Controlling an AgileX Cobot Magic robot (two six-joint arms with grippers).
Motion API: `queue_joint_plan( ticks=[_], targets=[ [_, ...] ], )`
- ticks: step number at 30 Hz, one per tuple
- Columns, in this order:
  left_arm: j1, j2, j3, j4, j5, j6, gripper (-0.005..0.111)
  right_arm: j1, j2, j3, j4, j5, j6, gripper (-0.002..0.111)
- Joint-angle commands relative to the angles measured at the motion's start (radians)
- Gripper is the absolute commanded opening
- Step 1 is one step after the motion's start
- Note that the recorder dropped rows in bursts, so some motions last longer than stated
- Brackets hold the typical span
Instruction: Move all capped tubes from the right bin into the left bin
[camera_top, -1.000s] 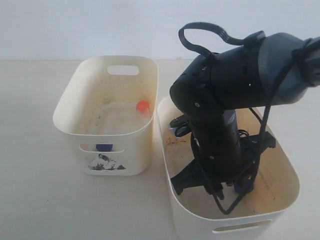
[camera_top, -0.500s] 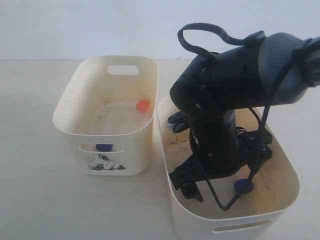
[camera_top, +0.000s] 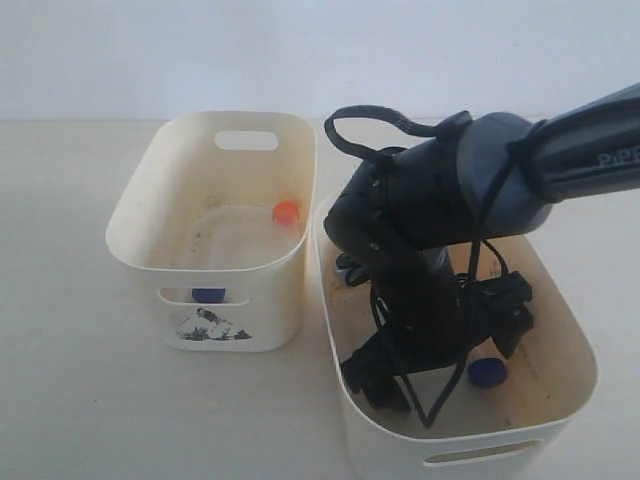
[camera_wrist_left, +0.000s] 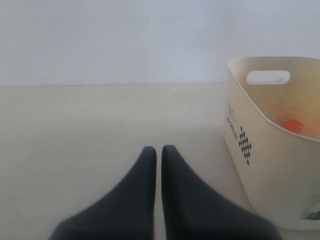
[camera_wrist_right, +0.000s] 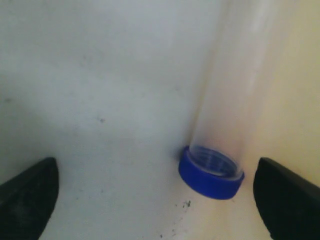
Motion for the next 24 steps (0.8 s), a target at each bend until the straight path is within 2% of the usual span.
queue_joint_plan(
  ticks=[1,8,11,12,13,14,15,16,17,18,24],
  targets=[
    [0.001,-0.003,-0.003,0.002,-0.001,-0.008,0.004,-0.003,0.061,0.006,0.013,-0.100,0.010,0.103],
    [0.001,-0.003,-0.003,0.002,-0.001,-0.008,0.004,-0.003,0.073,0.006,0.072,-0.124,-0.004,0.102],
    [0.001,-0.003,-0.003,0.002,-0.001,-0.008,0.004,-0.003,0.073,0.006,0.088,-0.120,-0.015,0.095],
    [0.001,-0.003,-0.003,0.002,-0.001,-0.008,0.004,-0.003,0.073,0.006,0.091,-0.120,-0.017,0.090],
    [0.001,-0.003,-0.003,0.002,-0.001,-0.008,0.004,-0.003,0.073,0.006,0.091,-0.120,-0.014,0.072],
    [0.001,-0.003,-0.003,0.002,-0.001,-0.008,0.004,-0.003,0.073,0.006,0.091,-0.122,-0.014,0.061],
    [0.001,-0.003,-0.003,0.002,-0.001,-0.008,0.004,-0.003,0.073,0.006,0.081,-0.124,-0.014,0.040],
    [0.001,-0.003,-0.003,0.002,-0.001,-0.008,0.004,-0.003,0.073,0.006,0.077,-0.122,-0.009,0.029],
    [0.001,-0.003,-0.003,0.002,-0.001,-0.008,0.004,-0.003,0.073,0.006,0.066,-0.118,0.006,0.010],
    [0.001,-0.003,-0.003,0.002,-0.001,-0.008,0.004,-0.003,0.073,0.006,0.063,-0.118,0.006,-0.001],
    [0.001,-0.003,-0.003,0.002,-0.001,-0.008,0.004,-0.003,0.073,0.006,0.063,-0.130,0.012,0.000]
  ],
)
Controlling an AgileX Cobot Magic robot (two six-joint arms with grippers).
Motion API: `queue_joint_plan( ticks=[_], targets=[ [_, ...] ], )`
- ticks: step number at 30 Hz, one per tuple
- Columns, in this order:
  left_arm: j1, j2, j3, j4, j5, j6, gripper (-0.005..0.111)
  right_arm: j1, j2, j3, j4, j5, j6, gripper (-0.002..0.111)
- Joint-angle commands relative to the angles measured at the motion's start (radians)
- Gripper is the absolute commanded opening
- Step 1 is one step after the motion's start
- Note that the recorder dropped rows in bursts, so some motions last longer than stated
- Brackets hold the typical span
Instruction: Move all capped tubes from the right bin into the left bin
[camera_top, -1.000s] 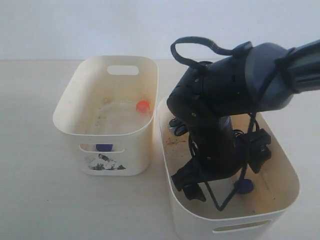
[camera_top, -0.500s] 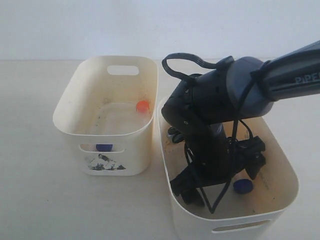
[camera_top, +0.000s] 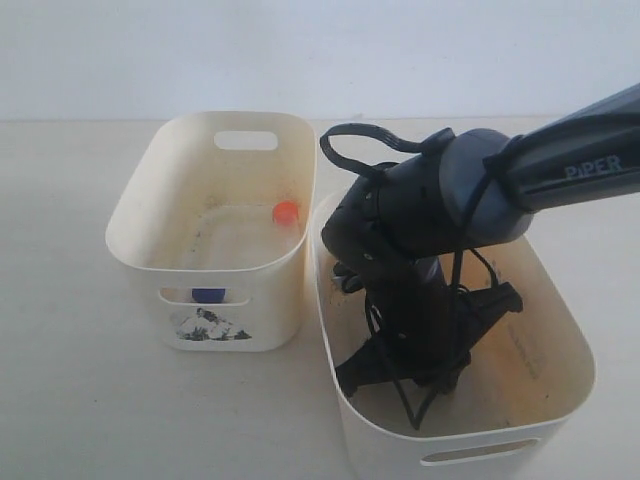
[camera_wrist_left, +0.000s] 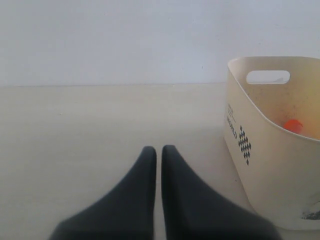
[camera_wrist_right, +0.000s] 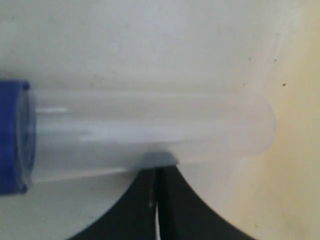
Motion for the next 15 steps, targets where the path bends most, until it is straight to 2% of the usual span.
queue_joint_plan(
  ticks=[1,15],
  targets=[
    [0.001,-0.003,-0.003,0.002,-0.001,-0.008,0.004,-0.001,0.031,0.013,0.029,-0.081,0.009,0.000],
    [0.001,-0.003,-0.003,0.002,-0.001,-0.008,0.004,-0.001,0.031,0.013,0.027,-0.069,0.009,0.000]
  ],
)
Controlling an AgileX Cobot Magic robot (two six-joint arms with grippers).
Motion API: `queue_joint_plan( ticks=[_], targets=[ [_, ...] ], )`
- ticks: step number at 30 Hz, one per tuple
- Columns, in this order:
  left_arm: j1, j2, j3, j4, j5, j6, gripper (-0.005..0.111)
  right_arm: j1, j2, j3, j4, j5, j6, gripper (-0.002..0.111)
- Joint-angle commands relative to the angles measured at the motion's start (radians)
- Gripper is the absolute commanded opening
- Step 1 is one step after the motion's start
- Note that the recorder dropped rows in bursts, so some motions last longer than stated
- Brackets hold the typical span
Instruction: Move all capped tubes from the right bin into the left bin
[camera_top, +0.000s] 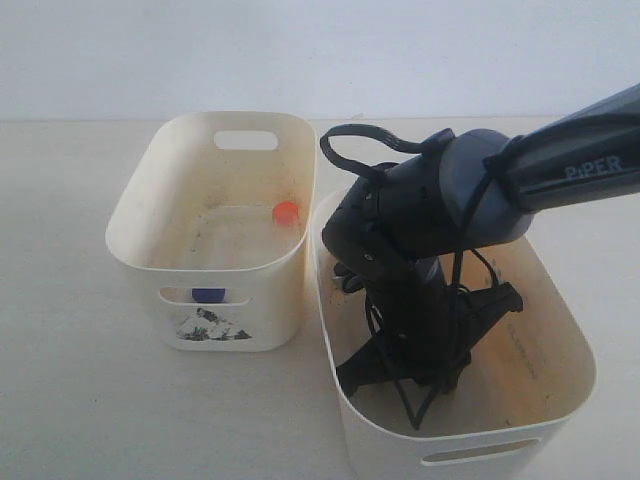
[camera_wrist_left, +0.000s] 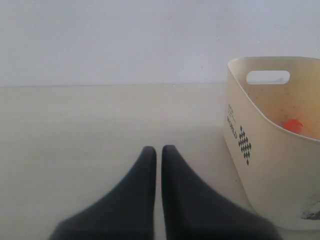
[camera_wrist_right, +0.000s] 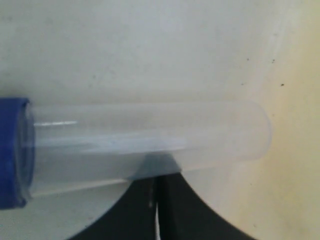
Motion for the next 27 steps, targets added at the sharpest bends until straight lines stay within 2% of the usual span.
queue_joint_plan(
  ticks=[1,10,12,15,18,20,21,24,27],
  targets=[
    [0.001,-0.003,-0.003,0.002,-0.001,-0.008,0.004,-0.001,0.031,0.013,0.033,-0.059,0.005,0.000],
    [0.001,-0.003,-0.003,0.002,-0.001,-0.008,0.004,-0.001,0.031,0.013,0.016,-0.049,-0.060,0.000],
    [0.001,-0.003,-0.003,0.002,-0.001,-0.008,0.004,-0.001,0.031,0.013,0.024,-0.049,-0.096,0.003],
    [0.001,-0.003,-0.003,0.002,-0.001,-0.008,0.004,-0.001,0.031,0.013,0.026,-0.047,-0.100,0.025],
    [0.001,-0.003,-0.003,0.002,-0.001,-0.008,0.004,-0.001,0.031,0.013,0.026,-0.049,-0.100,0.058],
    [0.001,-0.003,-0.003,0.002,-0.001,-0.008,0.004,-0.001,0.031,0.013,0.026,-0.035,-0.100,0.073],
    [0.001,-0.003,-0.003,0.002,-0.001,-0.008,0.004,-0.001,0.031,0.013,0.026,-0.022,-0.100,0.075],
    [0.001,-0.003,-0.003,0.002,-0.001,-0.008,0.004,-0.001,0.031,0.013,0.026,0.034,-0.096,0.070],
    [0.001,-0.003,-0.003,0.002,-0.001,-0.008,0.004,-0.001,0.031,0.011,0.026,0.119,-0.099,0.056]
  ],
)
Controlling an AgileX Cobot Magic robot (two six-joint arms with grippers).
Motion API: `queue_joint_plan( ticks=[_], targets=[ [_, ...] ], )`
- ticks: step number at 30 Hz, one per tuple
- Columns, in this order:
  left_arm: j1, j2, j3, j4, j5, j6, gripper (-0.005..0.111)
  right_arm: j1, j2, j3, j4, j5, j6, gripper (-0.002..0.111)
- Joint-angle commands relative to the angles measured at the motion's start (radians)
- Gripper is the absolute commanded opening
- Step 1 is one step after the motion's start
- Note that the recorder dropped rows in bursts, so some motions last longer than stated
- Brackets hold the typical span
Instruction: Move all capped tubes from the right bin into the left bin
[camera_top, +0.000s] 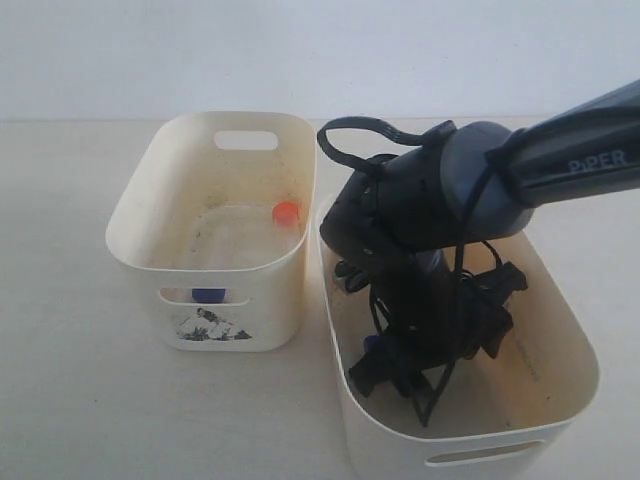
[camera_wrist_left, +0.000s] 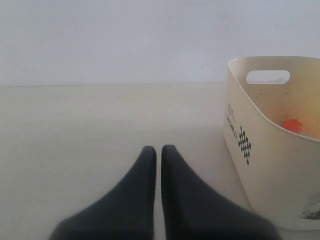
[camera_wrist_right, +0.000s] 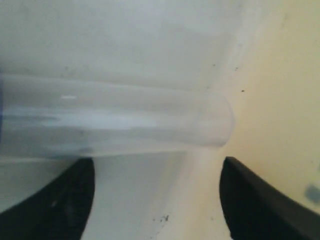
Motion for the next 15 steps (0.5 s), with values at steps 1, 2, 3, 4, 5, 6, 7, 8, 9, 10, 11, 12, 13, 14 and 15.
queue_joint_plan(
  ticks=[1,2,3,4,5,6,7,8,9,10,11,12,13,14,15],
  targets=[
    [0.001,-0.003,-0.003,0.002,-0.001,-0.008,0.004,-0.001,0.033,0.017,0.079,0.072,-0.010,0.051],
    [0.001,-0.003,-0.003,0.002,-0.001,-0.008,0.004,-0.001,0.033,0.017,0.077,0.095,-0.014,0.045],
    [0.001,-0.003,-0.003,0.002,-0.001,-0.008,0.004,-0.001,0.033,0.017,0.077,0.112,-0.027,0.038],
    [0.001,-0.003,-0.003,0.002,-0.001,-0.008,0.004,-0.001,0.033,0.017,0.077,0.119,-0.046,0.032],
    [0.001,-0.003,-0.003,0.002,-0.001,-0.008,0.004,-0.001,0.033,0.017,0.073,0.121,-0.063,0.025],
    [0.001,-0.003,-0.003,0.002,-0.001,-0.008,0.004,-0.001,0.033,0.017,0.071,0.121,-0.072,0.020],
    [0.001,-0.003,-0.003,0.002,-0.001,-0.008,0.004,-0.001,0.033,0.017,0.063,0.121,-0.078,0.015],
    [0.001,-0.003,-0.003,0.002,-0.001,-0.008,0.004,-0.001,0.033,0.017,0.055,0.121,-0.087,0.009],
    [0.001,-0.003,-0.003,0.002,-0.001,-0.008,0.004,-0.001,0.033,0.017,0.047,0.127,-0.096,0.005],
    [0.001,-0.003,-0.003,0.002,-0.001,-0.008,0.004,-0.001,0.033,0.017,0.046,0.134,-0.106,0.001],
    [0.001,-0.003,-0.003,0.002,-0.001,-0.008,0.004,-0.001,0.033,0.017,0.046,0.144,-0.120,0.000],
    [0.001,-0.003,-0.003,0.002,-0.001,-0.008,0.004,-0.001,0.033,0.017,0.040,0.150,-0.124,0.000],
    [0.001,-0.003,-0.003,0.002,-0.001,-0.008,0.004,-0.001,0.033,0.017,0.035,0.150,-0.124,0.000],
    [0.001,-0.003,-0.003,0.002,-0.001,-0.008,0.004,-0.001,0.028,0.017,0.024,0.150,-0.124,0.000],
    [0.001,-0.003,-0.003,0.002,-0.001,-0.008,0.004,-0.001,0.021,0.017,0.020,0.150,-0.124,0.000]
  ],
)
